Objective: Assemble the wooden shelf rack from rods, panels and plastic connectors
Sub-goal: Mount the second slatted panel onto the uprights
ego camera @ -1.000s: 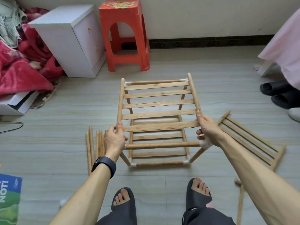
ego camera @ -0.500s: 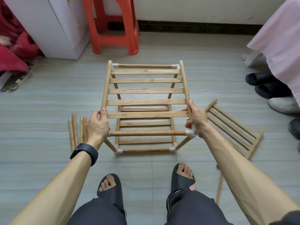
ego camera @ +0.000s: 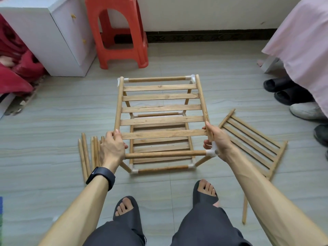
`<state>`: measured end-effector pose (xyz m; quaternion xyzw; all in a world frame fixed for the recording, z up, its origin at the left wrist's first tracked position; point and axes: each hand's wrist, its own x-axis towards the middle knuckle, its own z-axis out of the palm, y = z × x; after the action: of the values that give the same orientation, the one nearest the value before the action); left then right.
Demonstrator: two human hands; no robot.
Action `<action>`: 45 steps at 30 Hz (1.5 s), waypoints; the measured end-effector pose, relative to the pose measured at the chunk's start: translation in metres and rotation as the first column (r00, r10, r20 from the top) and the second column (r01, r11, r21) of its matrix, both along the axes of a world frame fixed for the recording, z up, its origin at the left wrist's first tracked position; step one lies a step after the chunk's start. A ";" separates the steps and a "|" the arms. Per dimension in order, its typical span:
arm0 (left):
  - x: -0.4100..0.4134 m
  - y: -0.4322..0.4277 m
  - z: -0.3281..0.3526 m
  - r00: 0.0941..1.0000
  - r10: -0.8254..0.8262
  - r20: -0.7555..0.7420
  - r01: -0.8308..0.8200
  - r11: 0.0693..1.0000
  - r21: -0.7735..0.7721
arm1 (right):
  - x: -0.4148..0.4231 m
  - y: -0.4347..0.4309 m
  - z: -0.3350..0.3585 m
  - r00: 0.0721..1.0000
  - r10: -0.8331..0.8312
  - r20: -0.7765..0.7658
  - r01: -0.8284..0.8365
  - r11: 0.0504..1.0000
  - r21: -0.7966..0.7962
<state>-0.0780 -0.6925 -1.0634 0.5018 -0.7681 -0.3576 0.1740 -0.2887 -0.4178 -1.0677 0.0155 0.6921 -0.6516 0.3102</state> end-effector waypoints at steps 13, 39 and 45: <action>-0.007 -0.019 -0.001 0.995 -0.028 -0.100 0.042 0.989 0.144 | 0.009 -0.014 0.004 0.991 -0.100 -0.089 0.105 0.993 0.051; -0.017 -0.026 0.003 0.988 0.129 -0.087 -0.107 0.969 0.222 | 0.001 -0.028 0.010 0.982 -0.153 0.114 0.169 0.975 -0.147; -0.016 -0.002 0.020 0.951 -0.184 0.249 0.292 0.803 -0.520 | 0.010 -0.029 0.005 0.984 -0.162 0.077 0.173 0.970 -0.172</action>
<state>-0.0937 -0.6945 -1.0436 0.3607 -0.9081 -0.0921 0.1918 -0.2792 -0.4472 -1.0631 0.0666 0.6170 -0.7341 0.2756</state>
